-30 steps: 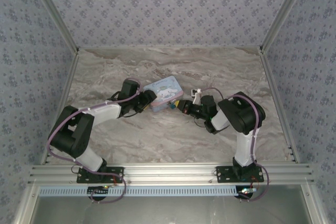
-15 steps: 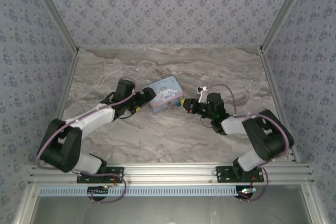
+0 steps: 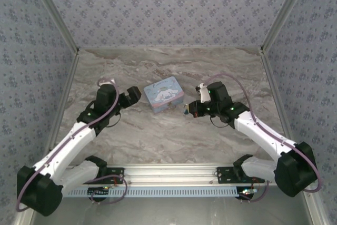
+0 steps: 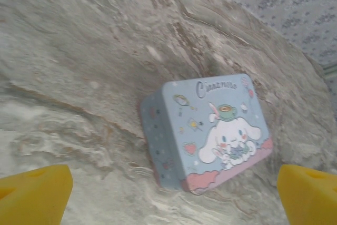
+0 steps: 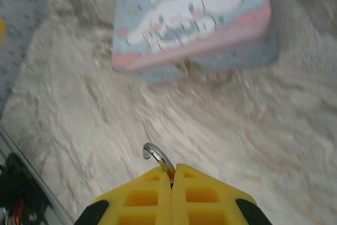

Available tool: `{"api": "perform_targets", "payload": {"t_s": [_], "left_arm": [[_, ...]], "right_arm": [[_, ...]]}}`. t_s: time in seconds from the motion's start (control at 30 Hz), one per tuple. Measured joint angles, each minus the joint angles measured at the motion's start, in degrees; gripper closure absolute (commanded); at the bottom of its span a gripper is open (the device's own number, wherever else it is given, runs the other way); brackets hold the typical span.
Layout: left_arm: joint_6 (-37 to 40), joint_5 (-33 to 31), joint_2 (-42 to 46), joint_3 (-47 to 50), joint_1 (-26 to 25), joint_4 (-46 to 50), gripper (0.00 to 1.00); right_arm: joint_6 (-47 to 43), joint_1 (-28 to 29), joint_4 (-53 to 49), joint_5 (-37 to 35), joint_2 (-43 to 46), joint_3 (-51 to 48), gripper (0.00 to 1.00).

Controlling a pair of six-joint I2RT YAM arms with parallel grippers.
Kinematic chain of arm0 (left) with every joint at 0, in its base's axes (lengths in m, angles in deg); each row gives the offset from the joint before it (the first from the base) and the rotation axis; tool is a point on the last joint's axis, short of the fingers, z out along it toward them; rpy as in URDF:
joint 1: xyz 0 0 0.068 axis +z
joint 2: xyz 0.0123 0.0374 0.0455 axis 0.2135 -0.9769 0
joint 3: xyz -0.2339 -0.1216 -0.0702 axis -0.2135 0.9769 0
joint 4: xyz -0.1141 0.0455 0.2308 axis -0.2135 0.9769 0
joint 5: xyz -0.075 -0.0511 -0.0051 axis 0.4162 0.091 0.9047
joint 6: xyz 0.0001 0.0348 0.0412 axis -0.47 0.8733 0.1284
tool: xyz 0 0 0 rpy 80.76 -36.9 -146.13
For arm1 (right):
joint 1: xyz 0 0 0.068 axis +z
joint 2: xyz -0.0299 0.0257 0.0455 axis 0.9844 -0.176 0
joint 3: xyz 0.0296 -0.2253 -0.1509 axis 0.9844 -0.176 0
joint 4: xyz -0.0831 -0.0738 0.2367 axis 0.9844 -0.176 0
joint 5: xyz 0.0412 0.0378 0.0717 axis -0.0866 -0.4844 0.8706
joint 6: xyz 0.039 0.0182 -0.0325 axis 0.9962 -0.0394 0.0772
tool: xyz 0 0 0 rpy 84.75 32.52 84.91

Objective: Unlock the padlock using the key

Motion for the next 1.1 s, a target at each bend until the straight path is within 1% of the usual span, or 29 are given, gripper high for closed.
{"api": "perform_targets", "payload": {"t_s": [0.1,0.23,0.33,0.5,0.63,0.7,0.8,0.97,1.1], "left_arm": [[0.48,-2.64,2.16,1.25,0.0,2.25,0.01],[1.05,-4.76,2.91,1.81,0.0,4.24,0.01],[1.33,-5.31,2.93,1.81,0.02,4.9,0.01],[1.36,-5.51,3.3,1.81,0.02,5.35,0.01],[1.36,-5.9,4.02,1.81,0.02,6.08,0.01],[1.36,-6.05,4.11,1.81,0.02,6.32,0.01],[1.53,-6.19,4.11,1.81,0.02,6.69,0.0],[2.01,-6.54,4.11,1.81,0.02,7.58,0.01],[3.28,-8.52,4.11,1.79,0.17,7.78,0.01]], "right_arm": [[-0.24,0.7,-8.28,-0.02,-0.57,0.22,1.0],[-0.2,2.29,-15.1,0.24,-4.09,0.22,1.0],[-0.2,3.3,-17.27,0.79,-8.22,0.33,1.0],[-0.2,3.8,-17.55,1.55,-14.6,0.44,0.99],[-0.13,3.65,-16.52,1.55,-17.4,0.44,0.91],[-0.07,3.39,-15.34,1.53,-17.9,0.44,0.8],[0.15,2.56,-13.97,1.42,-17.86,0.46,0.7],[-0.42,0.61,-13.44,0.13,-15.28,0.48,0.66],[-1.95,-2.58,-13.27,-2.91,-8.68,0.59,0.59]]}}
